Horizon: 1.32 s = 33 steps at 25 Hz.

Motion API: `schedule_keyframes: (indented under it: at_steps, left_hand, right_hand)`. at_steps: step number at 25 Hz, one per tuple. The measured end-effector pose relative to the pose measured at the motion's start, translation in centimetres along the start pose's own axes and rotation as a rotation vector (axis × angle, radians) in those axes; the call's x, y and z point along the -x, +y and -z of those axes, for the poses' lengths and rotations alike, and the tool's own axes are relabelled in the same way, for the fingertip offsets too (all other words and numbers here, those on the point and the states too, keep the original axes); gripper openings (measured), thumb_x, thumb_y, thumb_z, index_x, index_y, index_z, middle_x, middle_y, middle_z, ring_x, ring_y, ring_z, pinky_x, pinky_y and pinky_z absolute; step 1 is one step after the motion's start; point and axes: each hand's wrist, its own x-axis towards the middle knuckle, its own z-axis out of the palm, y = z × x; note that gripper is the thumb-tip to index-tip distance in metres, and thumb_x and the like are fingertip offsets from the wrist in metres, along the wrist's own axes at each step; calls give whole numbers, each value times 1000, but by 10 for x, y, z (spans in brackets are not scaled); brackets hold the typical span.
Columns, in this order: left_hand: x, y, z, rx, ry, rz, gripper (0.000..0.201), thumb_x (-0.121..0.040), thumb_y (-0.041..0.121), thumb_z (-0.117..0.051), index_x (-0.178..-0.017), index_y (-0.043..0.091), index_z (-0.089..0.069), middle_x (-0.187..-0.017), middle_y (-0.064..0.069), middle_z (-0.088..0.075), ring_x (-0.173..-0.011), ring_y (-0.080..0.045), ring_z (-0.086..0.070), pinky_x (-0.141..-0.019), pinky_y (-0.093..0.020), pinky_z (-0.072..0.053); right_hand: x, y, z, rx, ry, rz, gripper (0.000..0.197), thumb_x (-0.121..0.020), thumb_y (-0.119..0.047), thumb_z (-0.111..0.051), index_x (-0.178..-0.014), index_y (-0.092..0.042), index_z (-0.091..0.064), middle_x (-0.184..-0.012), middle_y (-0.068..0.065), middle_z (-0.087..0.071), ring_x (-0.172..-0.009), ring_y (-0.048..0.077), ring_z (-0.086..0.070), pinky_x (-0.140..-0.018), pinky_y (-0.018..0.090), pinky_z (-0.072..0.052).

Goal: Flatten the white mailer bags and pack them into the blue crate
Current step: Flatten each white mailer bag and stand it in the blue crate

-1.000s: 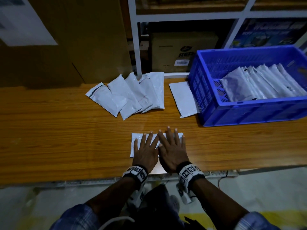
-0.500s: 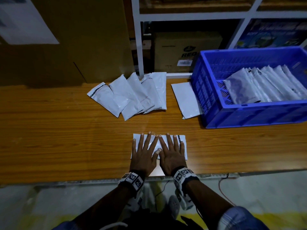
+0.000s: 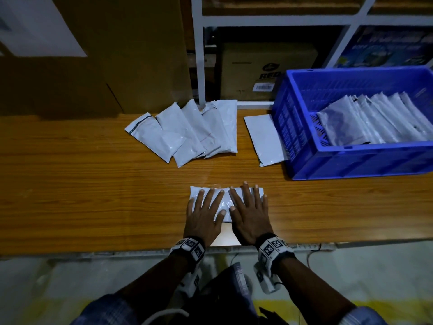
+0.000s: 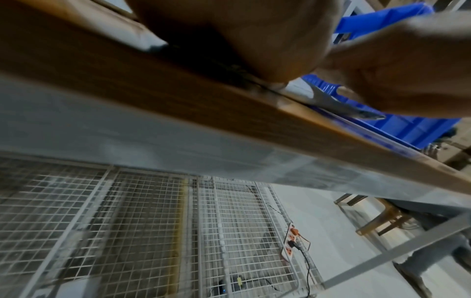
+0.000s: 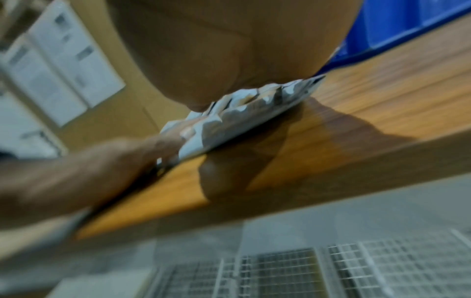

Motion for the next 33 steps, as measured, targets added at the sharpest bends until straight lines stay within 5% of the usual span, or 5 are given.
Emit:
schedule_keyframes:
  at_steps: [7, 12, 19, 24, 33]
  left_hand:
    - [1, -2, -2, -4, -21, -13, 60, -102, 56, -5, -158, 39, 3, -167, 8, 11, -152, -18, 18, -122, -54, 1]
    - [-3, 2, 4, -70, 15, -34, 66, -101, 64, -18, -159, 36, -6, -168, 2, 3, -154, -26, 7, -121, -60, -1]
    - [-1, 4, -4, -77, -23, -32, 62, -104, 58, -20, -158, 39, 4, -167, 8, 11, -153, -20, 13, -121, -56, -2]
    - [-3, 2, -1, -84, -34, -48, 60, -104, 55, -17, -159, 36, -3, -168, 6, 5, -154, -20, 11, -121, -54, -3]
    - [-2, -7, 8, -47, -146, -130, 80, -95, 71, -28, -157, 38, 11, -165, 7, 23, -149, -17, 27, -118, -52, 17]
  right_hand:
    - [-3, 0, -22, 84, -9, -39, 55, -103, -48, -15, -155, -42, 5, -163, -4, 18, -149, 23, 21, -120, 51, 8]
    - [-5, 0, -17, 65, -52, -43, 57, -102, -48, -13, -153, -44, 11, -161, -6, 25, -147, 22, 27, -117, 48, 17]
    - [-4, 5, -9, 18, -102, -9, 57, -101, -48, -10, -151, -45, 16, -157, -6, 34, -143, 20, 35, -117, 50, 18]
    - [0, 5, -18, 63, 15, -21, 56, -104, -44, -19, -156, -39, 3, -163, -4, 18, -149, 21, 21, -119, 49, 11]
    - [-4, 7, -16, 61, -57, -26, 56, -102, -47, -11, -153, -43, 12, -161, -5, 25, -147, 21, 26, -118, 49, 14]
